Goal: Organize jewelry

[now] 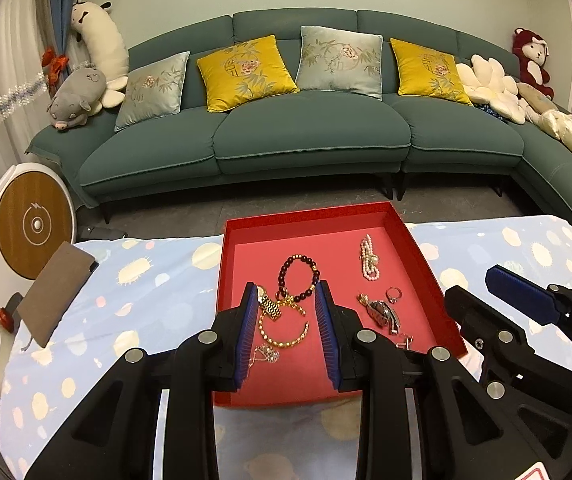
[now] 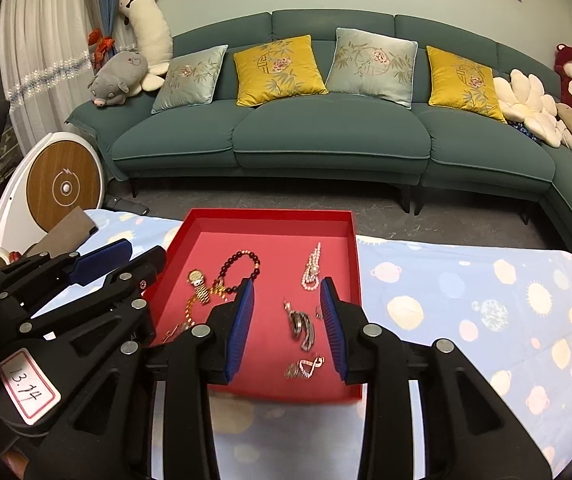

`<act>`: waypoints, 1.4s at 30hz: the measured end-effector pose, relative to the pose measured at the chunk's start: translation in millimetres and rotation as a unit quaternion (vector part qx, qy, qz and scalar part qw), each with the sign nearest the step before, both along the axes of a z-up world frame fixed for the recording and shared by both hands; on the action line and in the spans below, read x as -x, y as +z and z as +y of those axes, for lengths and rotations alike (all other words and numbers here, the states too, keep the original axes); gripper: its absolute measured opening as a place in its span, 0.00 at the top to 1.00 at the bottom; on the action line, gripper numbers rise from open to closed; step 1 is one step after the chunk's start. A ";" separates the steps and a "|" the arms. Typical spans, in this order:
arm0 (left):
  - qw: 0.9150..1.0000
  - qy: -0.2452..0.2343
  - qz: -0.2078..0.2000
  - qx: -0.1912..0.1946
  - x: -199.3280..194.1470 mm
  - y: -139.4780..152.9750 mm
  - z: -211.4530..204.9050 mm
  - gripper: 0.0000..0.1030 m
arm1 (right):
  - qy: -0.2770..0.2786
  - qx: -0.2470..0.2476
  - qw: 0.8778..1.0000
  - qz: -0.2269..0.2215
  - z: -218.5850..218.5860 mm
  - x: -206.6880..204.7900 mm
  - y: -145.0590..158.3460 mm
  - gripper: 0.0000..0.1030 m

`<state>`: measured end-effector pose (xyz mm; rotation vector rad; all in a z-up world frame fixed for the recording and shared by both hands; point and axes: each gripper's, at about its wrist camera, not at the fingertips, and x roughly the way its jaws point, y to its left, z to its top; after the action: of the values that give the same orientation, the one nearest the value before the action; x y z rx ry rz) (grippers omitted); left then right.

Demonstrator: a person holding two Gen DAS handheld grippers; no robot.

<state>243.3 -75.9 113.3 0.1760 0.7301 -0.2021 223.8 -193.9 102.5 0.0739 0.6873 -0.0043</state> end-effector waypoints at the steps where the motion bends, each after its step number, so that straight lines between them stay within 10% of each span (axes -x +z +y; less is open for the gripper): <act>1: 1.000 -0.004 -0.001 -0.001 7.7 1.2 0.4 0.73 | 0.001 0.003 1.000 0.002 1.7 7.4 1.3 0.68; 21: 1.000 -0.011 -0.001 0.002 126.0 -12.8 14.0 0.73 | -0.019 -0.011 1.000 0.010 20.2 139.7 -19.5 0.67; 42: 1.000 0.018 0.010 -0.004 151.5 -35.8 29.9 0.63 | -0.035 0.034 0.998 0.027 33.4 163.9 -41.3 0.53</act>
<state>91.7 -46.0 77.5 0.1690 0.7542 -0.1667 59.9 -160.5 61.1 0.0328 0.7374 -0.0978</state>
